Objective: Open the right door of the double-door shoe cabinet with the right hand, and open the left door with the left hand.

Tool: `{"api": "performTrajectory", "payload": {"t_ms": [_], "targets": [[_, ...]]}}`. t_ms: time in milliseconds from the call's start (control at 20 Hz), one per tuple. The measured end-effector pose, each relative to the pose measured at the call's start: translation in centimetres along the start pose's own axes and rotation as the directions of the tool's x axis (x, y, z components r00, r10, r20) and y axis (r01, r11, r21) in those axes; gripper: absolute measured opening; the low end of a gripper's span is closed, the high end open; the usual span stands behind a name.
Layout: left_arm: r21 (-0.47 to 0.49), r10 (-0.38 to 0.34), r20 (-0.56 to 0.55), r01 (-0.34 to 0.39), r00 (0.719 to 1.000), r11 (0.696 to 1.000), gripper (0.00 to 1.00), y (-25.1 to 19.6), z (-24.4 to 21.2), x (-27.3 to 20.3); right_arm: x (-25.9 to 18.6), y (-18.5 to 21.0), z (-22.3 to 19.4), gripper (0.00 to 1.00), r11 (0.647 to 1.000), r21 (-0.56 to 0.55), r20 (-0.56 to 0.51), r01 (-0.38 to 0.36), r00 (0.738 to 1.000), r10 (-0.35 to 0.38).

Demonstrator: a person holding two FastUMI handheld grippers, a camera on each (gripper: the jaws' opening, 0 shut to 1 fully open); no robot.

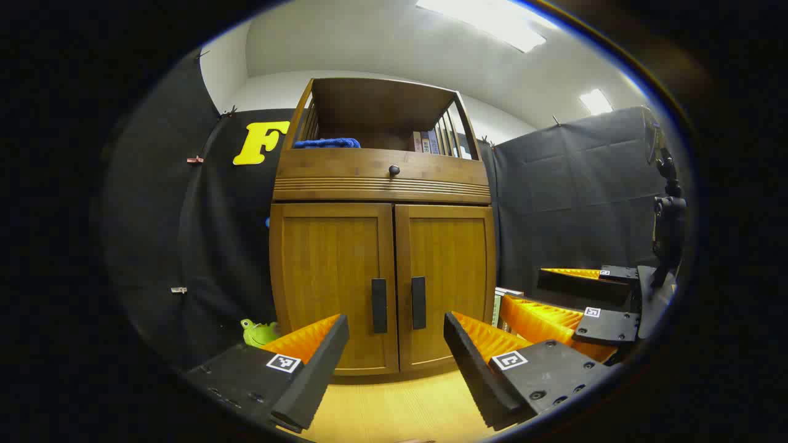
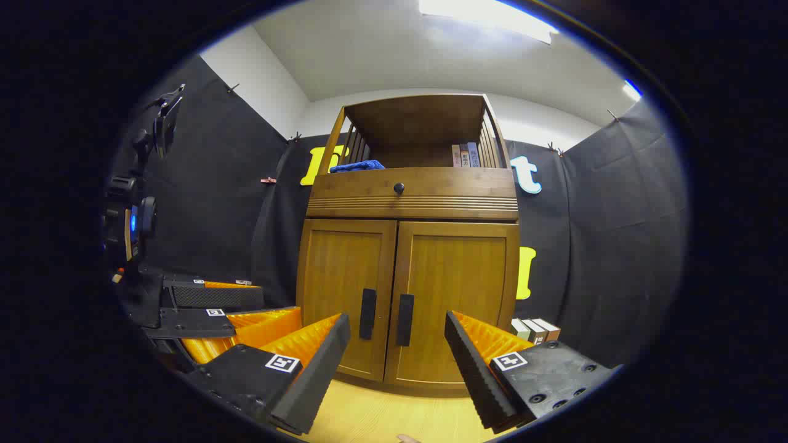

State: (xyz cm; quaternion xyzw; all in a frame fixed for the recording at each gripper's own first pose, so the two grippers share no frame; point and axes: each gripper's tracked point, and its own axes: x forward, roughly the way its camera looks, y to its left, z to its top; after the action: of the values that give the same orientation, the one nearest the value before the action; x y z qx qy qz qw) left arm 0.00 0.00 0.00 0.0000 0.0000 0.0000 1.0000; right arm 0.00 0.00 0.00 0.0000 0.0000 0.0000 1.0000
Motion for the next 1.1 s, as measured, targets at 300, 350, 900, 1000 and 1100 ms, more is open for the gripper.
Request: {"api": "performTrajectory", "payload": {"t_ms": [300, 350, 900, 1000, 1100], "targets": [[-0.016, 0.011, 0.006, -0.011, 1.000, 1.000, 0.94, 1.2, 0.1, -0.5, 0.1, 0.3, -0.3, 0.98, 0.999, 0.038, -0.022, -0.010, 1.000, 0.011], [-0.020, 0.012, 0.007, -0.012, 1.000, 1.000, 0.97, 1.4, 0.2, -0.5, 0.2, 0.3, -0.2, 0.98, 0.999, 0.034, -0.019, -0.009, 1.000, 0.009], [-0.010, -0.004, -0.015, 0.004, 1.000, 1.000, 0.97, 1.8, -0.6, 0.0, 0.8, 0.7, 0.2, 0.98, 1.000, 0.025, 0.000, 0.003, 1.000, -0.003], [-0.011, -0.004, -0.013, 0.004, 1.000, 1.000, 0.97, 1.8, -0.5, 0.1, 1.0, 0.6, 0.4, 0.98, 1.000, 0.029, 0.011, 0.008, 1.000, -0.009], [-0.015, -0.003, -0.012, 0.003, 1.000, 1.000, 0.97, 2.0, -0.5, 0.1, 1.4, 0.4, 0.6, 0.98, 0.999, 0.027, 0.020, 0.020, 1.000, -0.020]]}}
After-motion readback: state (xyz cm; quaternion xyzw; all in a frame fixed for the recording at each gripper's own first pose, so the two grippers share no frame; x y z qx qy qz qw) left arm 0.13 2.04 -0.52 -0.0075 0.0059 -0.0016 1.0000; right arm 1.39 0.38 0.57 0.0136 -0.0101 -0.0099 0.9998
